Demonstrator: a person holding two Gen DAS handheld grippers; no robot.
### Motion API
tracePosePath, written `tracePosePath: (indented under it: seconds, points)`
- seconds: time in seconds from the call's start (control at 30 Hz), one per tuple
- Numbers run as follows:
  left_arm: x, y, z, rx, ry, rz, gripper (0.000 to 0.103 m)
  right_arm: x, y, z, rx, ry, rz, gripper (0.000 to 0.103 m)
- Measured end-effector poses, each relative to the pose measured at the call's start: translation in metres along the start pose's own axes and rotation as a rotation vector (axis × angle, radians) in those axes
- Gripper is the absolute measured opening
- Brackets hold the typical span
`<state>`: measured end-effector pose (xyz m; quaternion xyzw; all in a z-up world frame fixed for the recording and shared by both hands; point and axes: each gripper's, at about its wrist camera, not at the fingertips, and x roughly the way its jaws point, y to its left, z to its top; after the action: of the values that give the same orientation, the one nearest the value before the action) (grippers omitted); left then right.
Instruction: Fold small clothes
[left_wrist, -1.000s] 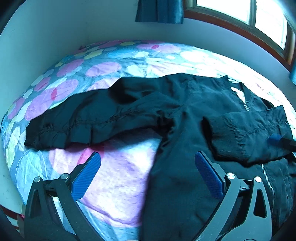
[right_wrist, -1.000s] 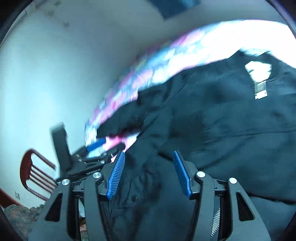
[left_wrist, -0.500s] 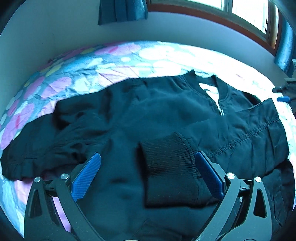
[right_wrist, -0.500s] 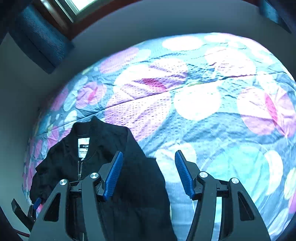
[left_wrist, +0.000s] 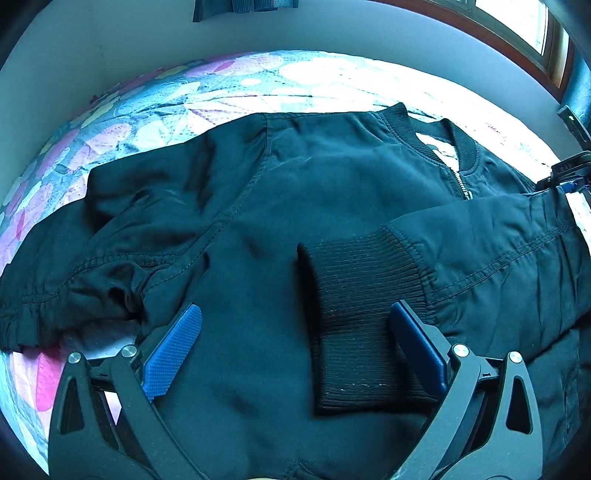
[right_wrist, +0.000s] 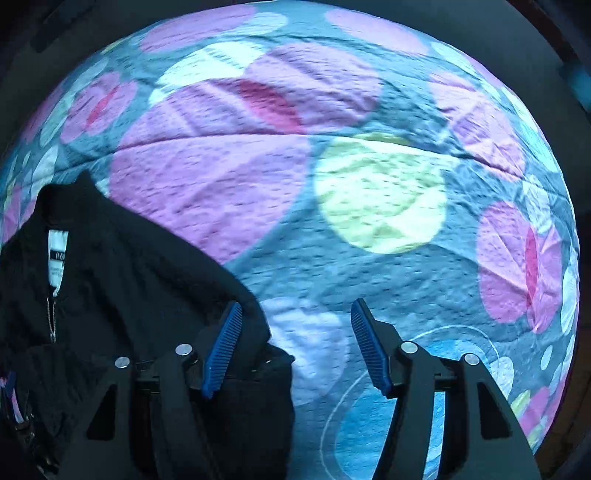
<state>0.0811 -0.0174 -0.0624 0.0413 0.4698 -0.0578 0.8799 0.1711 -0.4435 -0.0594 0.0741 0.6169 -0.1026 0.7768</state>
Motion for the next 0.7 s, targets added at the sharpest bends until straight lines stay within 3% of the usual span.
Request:
tracePosePath:
  seconds: [0.13, 0.27, 0.37, 0.47, 0.5, 0.53, 0.57, 0.63, 0.7]
  points:
    - [0.002, -0.001, 0.002, 0.004, -0.001, 0.004, 0.101, 0.003, -0.032, -0.017, 0.113, -0.037, 0.207, 0.063]
    - [0.003, 0.001, 0.001, -0.001, 0.0, -0.003, 0.101, -0.002, -0.07, -0.051, 0.246, -0.113, 0.531, 0.064]
    - [0.003, 0.0, 0.001, 0.001, -0.002, 0.002, 0.101, 0.002, -0.089, -0.077, 0.295, -0.142, 0.702, 0.064]
    - [0.003, -0.001, 0.001, 0.001, -0.003, 0.005, 0.101, 0.01, -0.085, -0.09, 0.243, -0.119, 0.728, 0.063]
    - [0.003, -0.001, 0.001, 0.002, -0.004, 0.007, 0.101, 0.013, -0.08, -0.093, 0.228, -0.129, 0.693, 0.055]
    - [0.003, -0.002, 0.001, 0.003, -0.005, 0.006, 0.101, 0.014, -0.078, -0.095, 0.21, -0.147, 0.655, 0.024]
    - [0.003, -0.002, 0.001, 0.004, -0.005, 0.005, 0.101, 0.017, -0.078, -0.095, 0.214, -0.15, 0.661, 0.011]
    - [0.003, -0.003, 0.0, 0.01, -0.006, 0.014, 0.101, 0.023, -0.082, -0.089, 0.296, -0.156, 0.651, 0.012]
    - [0.004, -0.003, 0.0, 0.014, -0.006, 0.019, 0.101, 0.032, -0.089, -0.091, 0.33, -0.158, 0.696, 0.013]
